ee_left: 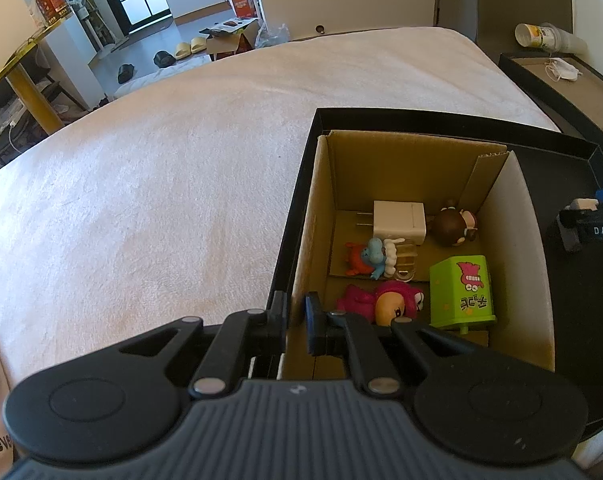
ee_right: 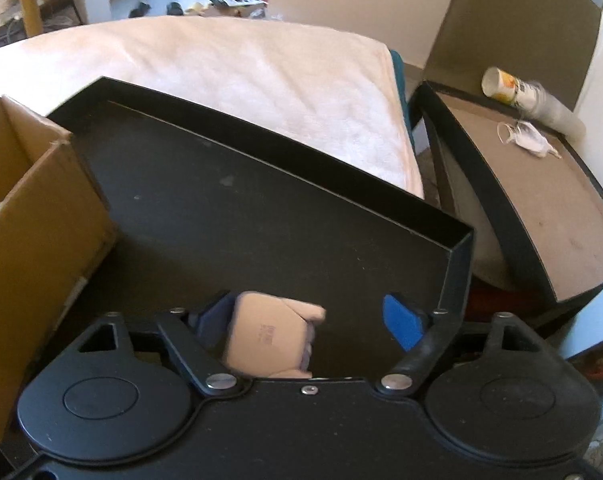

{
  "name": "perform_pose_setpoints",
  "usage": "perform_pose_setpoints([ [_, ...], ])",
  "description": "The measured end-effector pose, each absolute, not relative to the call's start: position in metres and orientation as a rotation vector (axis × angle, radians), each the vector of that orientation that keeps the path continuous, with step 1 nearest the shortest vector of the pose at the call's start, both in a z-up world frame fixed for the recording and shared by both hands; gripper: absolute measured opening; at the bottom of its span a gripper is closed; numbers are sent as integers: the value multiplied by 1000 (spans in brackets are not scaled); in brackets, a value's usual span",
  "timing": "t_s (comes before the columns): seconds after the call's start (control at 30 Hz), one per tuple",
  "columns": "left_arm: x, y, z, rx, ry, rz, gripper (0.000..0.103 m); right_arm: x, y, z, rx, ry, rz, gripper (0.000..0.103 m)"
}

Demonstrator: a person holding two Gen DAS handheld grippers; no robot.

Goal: Organize rigid objects
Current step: 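Close the right gripper on the white-blue toy and lift it, then carry the white-blue toy over the cardboard box and release it inside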

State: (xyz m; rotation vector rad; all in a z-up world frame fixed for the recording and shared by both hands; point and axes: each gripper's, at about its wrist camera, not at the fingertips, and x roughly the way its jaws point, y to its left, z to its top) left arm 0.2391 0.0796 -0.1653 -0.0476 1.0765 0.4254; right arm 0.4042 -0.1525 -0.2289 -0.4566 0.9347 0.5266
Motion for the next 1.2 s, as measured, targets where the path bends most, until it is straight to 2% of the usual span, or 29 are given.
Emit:
perform_pose_setpoints([
  [0.03, 239, 80, -165, -47, 1076, 427, 8, 406, -154, -231, -443, 958, 527, 73],
  [0.13, 239, 79, -166, -45, 1076, 429, 8, 411, -157, -237, -422, 1027, 528, 56],
  [0.17, 239, 78, -166, -44, 1076, 430, 8, 411, -157, -238, -415, 1055, 528, 44],
  [0.37, 239, 77, -165, -39, 1076, 431, 8, 402, -156, -230, -411, 1064, 539, 44],
  [1.2, 240, 81, -164, -59, 1085, 439, 8, 366, -154, -163, -318, 885, 644, 43],
])
